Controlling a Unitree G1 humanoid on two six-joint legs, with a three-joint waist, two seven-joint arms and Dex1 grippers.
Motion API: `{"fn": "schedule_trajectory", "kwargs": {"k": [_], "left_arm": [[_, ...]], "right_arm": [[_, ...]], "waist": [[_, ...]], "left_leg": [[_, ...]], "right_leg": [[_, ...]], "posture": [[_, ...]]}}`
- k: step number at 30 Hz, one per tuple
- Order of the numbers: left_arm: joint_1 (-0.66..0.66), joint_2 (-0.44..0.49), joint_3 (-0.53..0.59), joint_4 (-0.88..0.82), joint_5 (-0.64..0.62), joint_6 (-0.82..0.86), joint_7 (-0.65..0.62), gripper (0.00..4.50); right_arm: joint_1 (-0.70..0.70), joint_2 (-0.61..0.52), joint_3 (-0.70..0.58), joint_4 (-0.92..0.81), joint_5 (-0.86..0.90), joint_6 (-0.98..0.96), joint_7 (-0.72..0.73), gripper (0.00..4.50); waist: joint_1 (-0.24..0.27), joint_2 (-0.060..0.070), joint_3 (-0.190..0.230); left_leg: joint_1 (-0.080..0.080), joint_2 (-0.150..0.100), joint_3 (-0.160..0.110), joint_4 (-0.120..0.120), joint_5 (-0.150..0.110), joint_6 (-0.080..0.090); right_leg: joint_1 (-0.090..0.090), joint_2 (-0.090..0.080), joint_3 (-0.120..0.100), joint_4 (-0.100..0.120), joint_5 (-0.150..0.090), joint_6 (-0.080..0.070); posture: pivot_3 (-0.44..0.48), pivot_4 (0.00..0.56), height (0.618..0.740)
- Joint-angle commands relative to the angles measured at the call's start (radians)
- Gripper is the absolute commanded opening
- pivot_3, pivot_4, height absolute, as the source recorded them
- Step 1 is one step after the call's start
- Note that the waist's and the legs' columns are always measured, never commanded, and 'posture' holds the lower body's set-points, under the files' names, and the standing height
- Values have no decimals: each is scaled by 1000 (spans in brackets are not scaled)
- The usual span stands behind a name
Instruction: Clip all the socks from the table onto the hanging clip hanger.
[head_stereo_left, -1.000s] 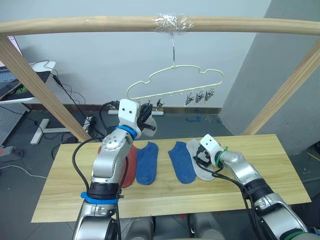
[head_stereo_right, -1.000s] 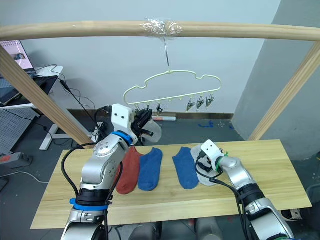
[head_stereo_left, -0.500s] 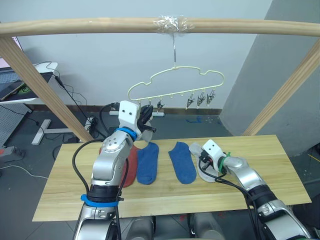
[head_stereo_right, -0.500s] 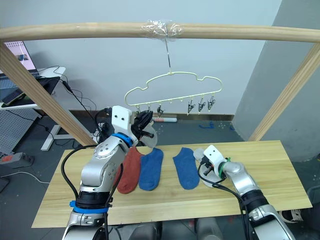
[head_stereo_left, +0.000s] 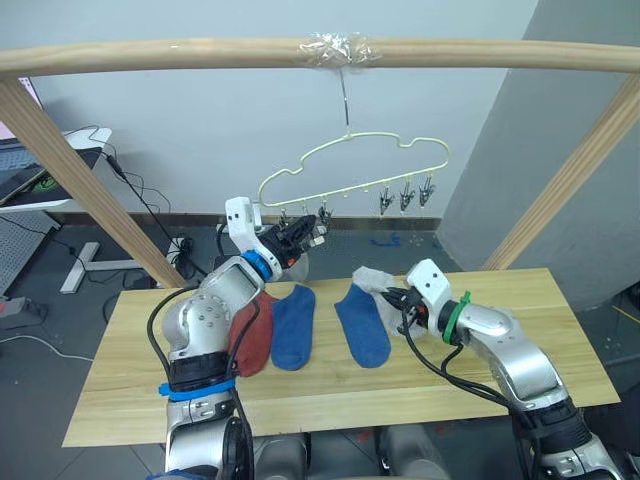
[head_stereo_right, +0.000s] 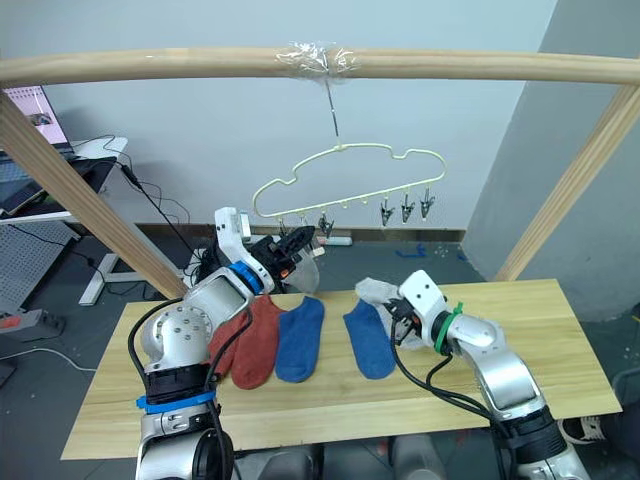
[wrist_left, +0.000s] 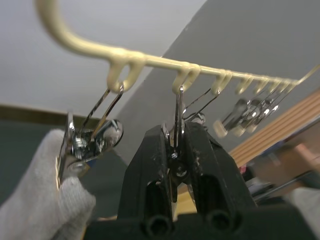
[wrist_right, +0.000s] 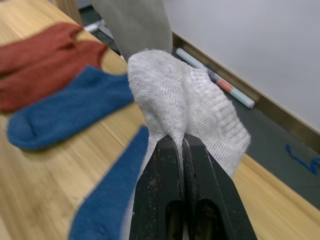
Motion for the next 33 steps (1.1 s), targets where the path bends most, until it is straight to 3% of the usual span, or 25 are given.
{"fn": "schedule_trajectory", "kwargs": {"k": [1, 8, 27, 33], "left_arm": [[-7, -13, 32, 1, -80, 57, 64, 172], [-5, -11, 28, -10, -155, 79, 113, 172], [13, -3, 42, 25, -246, 61, 195, 172], [-2, -25, 121, 115, -398, 80, 351, 172]], "right_arm": [[-49, 42, 7, -92, 17, 62, -49, 49], [-107, 96, 27, -143, 22, 123, -88, 49], [-136, 105, 6, -217, 82, 198, -119, 49], [-96, 55, 24, -279, 68, 191, -132, 49]], "waist": [[0, 0, 0], [6, 0, 0], [7, 0, 0], [7, 0, 0]], "left_leg": [[0, 0, 0, 0, 0, 0], [0, 0, 0, 0, 0, 0], [-1, 0, 0, -1, 0, 0], [-1, 0, 0, -1, 0, 0]], "right_leg": [[0, 0, 0, 0, 0, 0], [0, 0, 0, -1, 0, 0], [-1, 0, 0, -2, 0, 0], [-1, 0, 0, -2, 0, 0]], "posture": [[-89, 143, 740], [-89, 144, 740], [-87, 150, 740], [-92, 152, 740]]}}
